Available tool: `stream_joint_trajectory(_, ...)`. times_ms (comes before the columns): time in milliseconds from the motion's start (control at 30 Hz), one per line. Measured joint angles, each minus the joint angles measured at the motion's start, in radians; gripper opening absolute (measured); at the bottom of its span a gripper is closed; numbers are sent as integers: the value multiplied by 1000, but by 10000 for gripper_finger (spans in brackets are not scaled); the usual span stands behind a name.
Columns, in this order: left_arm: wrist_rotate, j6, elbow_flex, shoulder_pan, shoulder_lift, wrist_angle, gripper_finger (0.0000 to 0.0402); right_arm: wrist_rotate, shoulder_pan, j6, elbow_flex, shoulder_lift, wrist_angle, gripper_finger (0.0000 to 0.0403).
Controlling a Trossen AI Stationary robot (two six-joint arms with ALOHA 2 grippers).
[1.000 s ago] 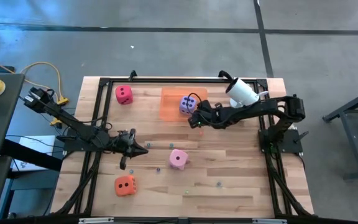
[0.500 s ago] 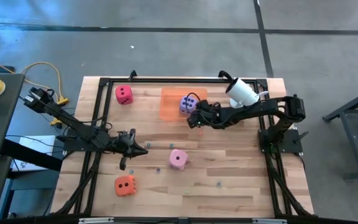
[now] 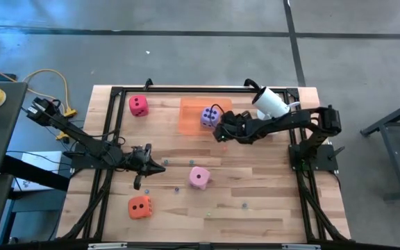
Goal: Pick & Place Dice
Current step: Put the small blue die into the orange bin
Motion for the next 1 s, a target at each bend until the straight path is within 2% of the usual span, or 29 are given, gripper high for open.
stream_joint_trajectory(167,0,-15,0,0,0,0,1,98,26,-17,0,-13,3,213)
stream_joint_trajectory(367,-4,67,0,11,0,-10,1,99,89,-7,0,-70,21,210)
stream_joint_trajectory(467,-16,155,0,11,0,-75,1,48,126,19,0,-126,56,210)
stream_joint_trajectory(633,-137,203,0,11,0,-174,1,-56,180,11,-1,-188,171,210)
stream_joint_trajectory(800,-171,256,-1,11,0,-277,1,-152,233,-20,0,-206,283,210)
stream_joint_trajectory(900,-213,290,-1,9,0,-272,1,-174,259,-35,0,-204,326,210)
stream_joint_trajectory(1000,-214,326,-1,-2,0,-228,2,-180,279,-35,0,-204,346,210)
